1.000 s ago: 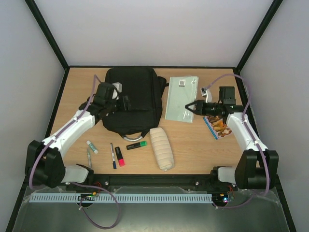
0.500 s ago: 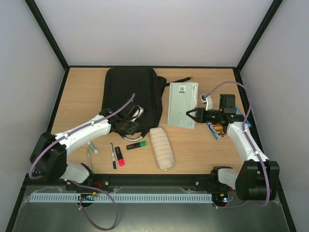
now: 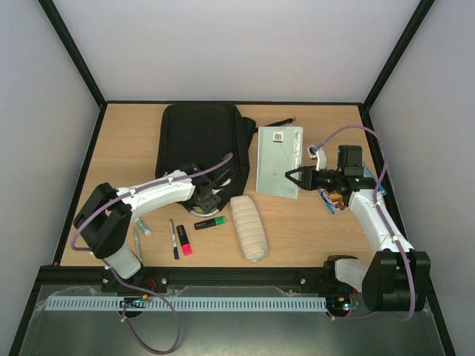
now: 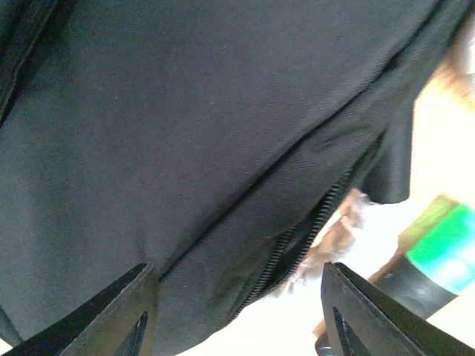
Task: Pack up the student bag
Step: Place the book in the student bag.
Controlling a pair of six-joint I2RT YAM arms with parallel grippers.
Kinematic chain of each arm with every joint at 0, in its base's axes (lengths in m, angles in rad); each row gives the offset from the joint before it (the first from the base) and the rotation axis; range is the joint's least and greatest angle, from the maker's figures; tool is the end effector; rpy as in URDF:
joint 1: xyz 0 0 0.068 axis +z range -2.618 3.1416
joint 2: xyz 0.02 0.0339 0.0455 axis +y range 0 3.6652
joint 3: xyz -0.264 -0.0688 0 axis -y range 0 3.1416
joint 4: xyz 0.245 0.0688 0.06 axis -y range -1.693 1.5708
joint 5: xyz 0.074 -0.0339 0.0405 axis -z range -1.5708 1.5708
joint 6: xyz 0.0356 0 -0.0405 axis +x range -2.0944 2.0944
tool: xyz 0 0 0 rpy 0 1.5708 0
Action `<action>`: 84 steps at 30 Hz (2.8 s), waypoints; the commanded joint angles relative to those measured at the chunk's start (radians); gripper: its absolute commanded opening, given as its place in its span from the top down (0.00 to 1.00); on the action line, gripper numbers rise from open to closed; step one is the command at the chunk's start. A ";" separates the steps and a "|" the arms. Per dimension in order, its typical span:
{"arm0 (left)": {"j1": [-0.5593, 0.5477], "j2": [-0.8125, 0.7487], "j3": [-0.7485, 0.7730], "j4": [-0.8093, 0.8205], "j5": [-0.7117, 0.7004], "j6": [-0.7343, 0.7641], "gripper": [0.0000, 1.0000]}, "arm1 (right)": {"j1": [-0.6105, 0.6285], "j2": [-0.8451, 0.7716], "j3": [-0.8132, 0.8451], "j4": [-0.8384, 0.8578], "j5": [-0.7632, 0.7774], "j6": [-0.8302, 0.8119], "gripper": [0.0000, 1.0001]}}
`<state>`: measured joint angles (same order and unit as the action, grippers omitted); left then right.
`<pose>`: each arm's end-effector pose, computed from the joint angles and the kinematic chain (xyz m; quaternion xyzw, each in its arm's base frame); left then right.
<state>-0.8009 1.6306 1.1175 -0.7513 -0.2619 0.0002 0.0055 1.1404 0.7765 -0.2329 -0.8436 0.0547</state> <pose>0.2234 -0.2171 0.2057 0.3637 0.9100 0.0599 0.1896 0.2408 0.0279 0.2674 -0.1717 0.8108 0.3745 0.4159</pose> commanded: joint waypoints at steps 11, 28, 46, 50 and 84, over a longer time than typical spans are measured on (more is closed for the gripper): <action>-0.015 0.128 0.035 0.030 -0.212 0.009 0.48 | -0.006 -0.033 0.009 0.079 -0.090 -0.034 0.99; -0.019 0.082 0.202 0.151 -0.138 0.026 0.98 | -0.002 0.003 0.145 -0.067 -0.063 -0.006 0.99; 0.072 -0.081 0.187 0.438 -0.047 -0.054 0.98 | 0.138 0.167 0.309 -0.508 -0.196 0.052 0.99; 0.101 -0.092 0.173 0.472 0.016 -0.076 0.98 | 0.146 0.172 0.287 -0.564 -0.212 0.058 0.99; 0.129 -0.076 0.202 0.558 0.169 -0.158 0.98 | 0.302 0.210 0.110 -0.245 -0.274 0.381 0.99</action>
<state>-0.6735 1.5852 1.2823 -0.3122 -0.1310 -0.1417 0.2611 1.2640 0.7959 -0.5880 -1.0107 0.3985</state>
